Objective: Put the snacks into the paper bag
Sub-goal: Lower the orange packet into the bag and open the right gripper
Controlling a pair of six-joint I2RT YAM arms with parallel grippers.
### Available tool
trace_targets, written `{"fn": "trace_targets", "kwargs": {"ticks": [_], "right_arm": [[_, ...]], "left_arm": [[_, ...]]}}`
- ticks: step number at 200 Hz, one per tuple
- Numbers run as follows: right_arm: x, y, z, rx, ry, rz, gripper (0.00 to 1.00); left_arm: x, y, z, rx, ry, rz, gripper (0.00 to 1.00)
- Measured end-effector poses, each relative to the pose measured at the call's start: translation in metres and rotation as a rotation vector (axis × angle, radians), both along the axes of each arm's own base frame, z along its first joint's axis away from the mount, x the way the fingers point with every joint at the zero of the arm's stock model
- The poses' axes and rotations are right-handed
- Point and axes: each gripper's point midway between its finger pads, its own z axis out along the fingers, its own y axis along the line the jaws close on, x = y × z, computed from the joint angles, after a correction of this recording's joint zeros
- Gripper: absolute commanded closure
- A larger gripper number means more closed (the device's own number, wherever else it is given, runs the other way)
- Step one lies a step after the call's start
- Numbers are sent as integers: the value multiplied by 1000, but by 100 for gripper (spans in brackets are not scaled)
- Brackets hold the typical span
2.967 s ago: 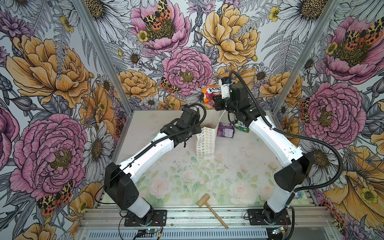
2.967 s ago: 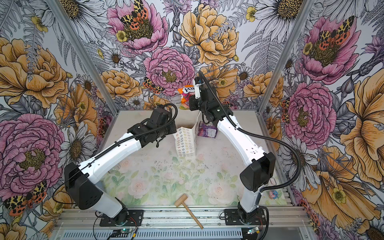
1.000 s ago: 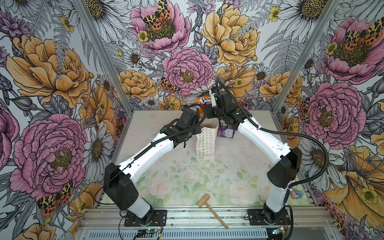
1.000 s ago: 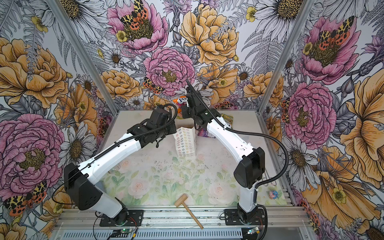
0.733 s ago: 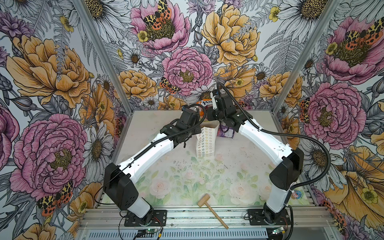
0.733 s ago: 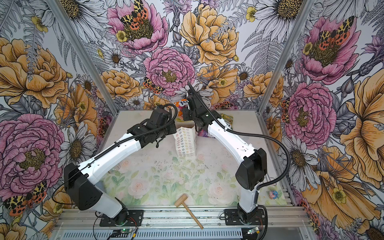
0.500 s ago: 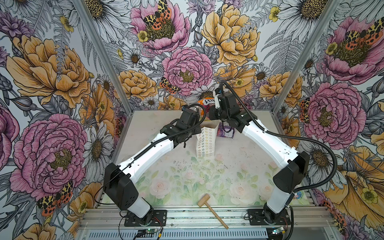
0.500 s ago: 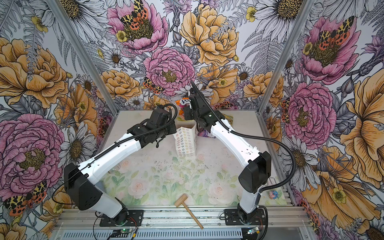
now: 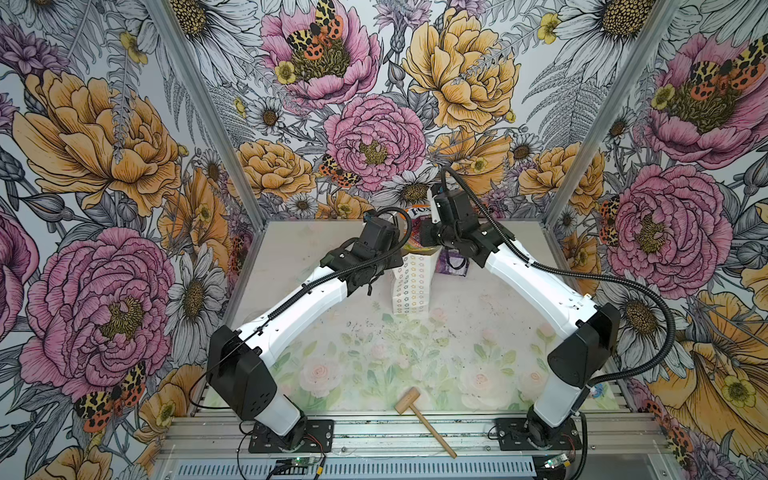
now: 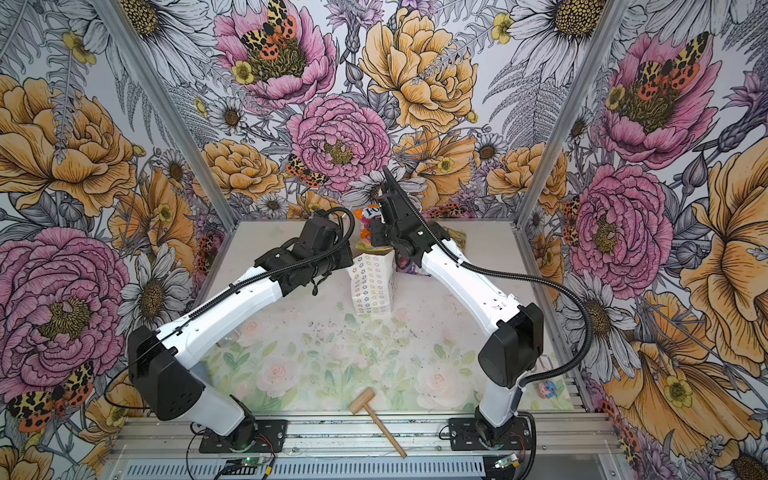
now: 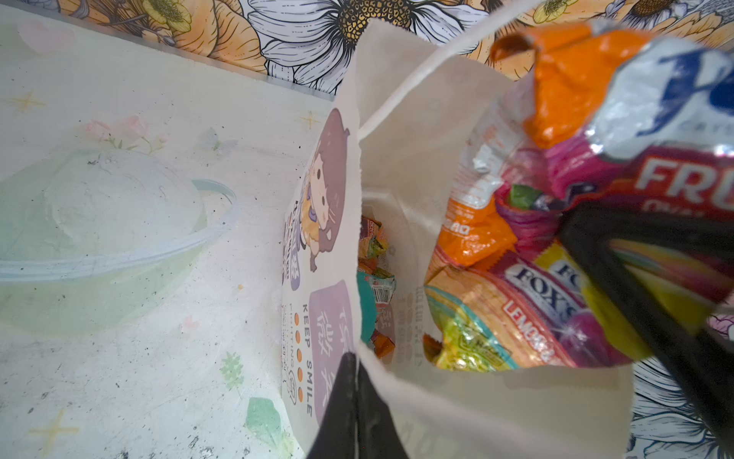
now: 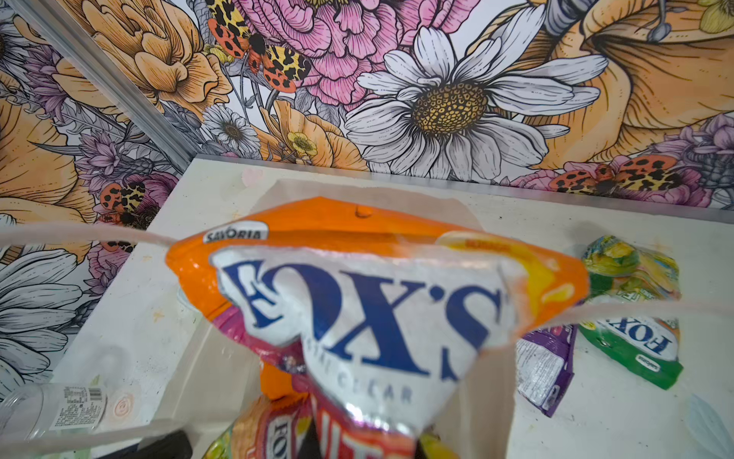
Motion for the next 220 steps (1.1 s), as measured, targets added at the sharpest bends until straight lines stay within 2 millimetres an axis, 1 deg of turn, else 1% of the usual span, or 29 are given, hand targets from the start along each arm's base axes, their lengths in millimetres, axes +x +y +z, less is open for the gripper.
{"fn": "trace_targets", "kwargs": {"ticks": [11,29,57,81,108,125,147,194,220], "right_arm": [[0,0,-1,1,4,-3,100],[-2,-1,-3,2,17,-7,93],[-6,-3,-9,10,54,-26,88],[-10,-5,-12,17,86,-36,85],[-13,-4,-10,32,105,-36,82],[-16,-2,-10,40,116,-34,77],[-18,0,-8,47,122,-27,61],[-20,1,-2,54,121,-21,53],[-20,2,6,55,106,-11,47]], "left_arm": [[0,0,0,-1,0,-2,100],[0,0,0,-2,0,-2,100],[0,-1,0,-2,-1,-2,100],[0,-1,1,-4,-2,-2,100],[0,-1,1,-4,-2,-2,100],[0,-1,1,-4,-2,-2,100],[0,-1,1,-4,-2,-2,100],[0,-1,0,-5,-2,-4,100],[0,-1,0,-5,-2,-4,100]]}}
